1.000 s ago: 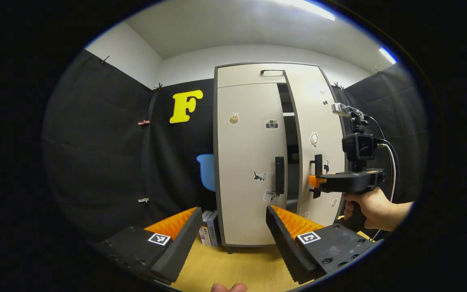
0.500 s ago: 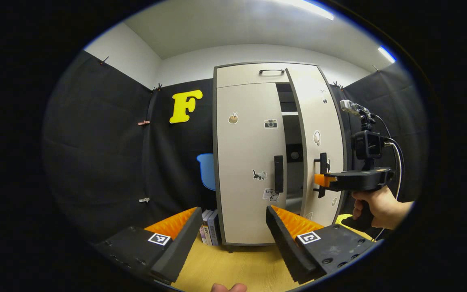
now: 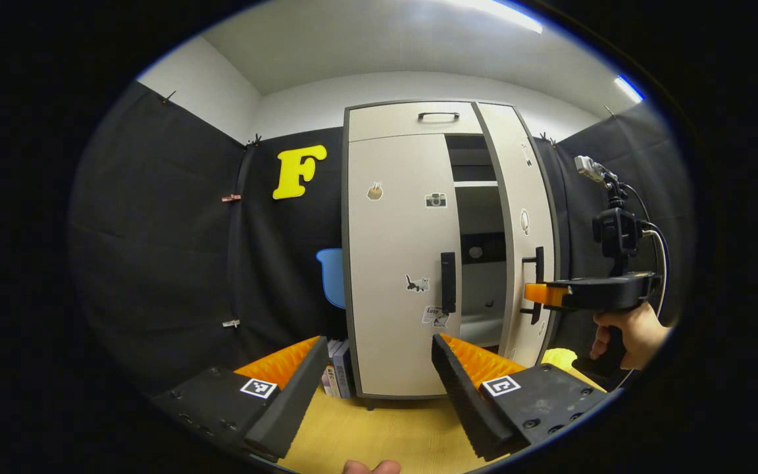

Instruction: Open the right door of the double-door shoe cabinet with the right hand, and open the left door with the left hand.

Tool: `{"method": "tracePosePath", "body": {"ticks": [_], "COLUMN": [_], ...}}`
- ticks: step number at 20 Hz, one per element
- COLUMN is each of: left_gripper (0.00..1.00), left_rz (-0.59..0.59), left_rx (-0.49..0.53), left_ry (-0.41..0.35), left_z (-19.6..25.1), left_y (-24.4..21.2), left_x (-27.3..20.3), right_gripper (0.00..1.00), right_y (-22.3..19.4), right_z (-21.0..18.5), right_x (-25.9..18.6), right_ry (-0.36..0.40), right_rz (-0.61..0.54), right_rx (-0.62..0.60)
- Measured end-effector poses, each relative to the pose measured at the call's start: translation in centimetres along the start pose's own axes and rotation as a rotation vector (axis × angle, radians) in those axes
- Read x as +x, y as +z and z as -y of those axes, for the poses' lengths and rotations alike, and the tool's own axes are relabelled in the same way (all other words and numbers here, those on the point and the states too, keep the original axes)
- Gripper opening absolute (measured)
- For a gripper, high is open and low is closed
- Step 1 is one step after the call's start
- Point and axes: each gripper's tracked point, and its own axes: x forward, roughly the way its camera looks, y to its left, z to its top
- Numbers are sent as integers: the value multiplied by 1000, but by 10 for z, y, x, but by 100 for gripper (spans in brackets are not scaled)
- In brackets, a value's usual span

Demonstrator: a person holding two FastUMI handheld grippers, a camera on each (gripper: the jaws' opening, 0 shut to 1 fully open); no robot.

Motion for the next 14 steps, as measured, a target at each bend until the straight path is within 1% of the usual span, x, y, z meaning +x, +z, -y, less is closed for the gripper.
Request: {"method": "tracePosePath", "body": {"ticks": [6,9,14], "left_gripper": [98,98,98], "left_rz": [-3,-2,-3], "left_rx": [7,7,3], "left_ry": [-14,-17,-39], "left_z": [10,12,27], "left_y": [-1,0,0], "left_x": [-1,-1,1], "right_gripper": [20,20,20], "right_y": [2,3,5], "right_z": [8,13,26], "right_x": [-10,-14,-19], "right_ry": [-6,-13,-40], "right_rz": [9,9,12], "right_rx": [15,42,8]}}
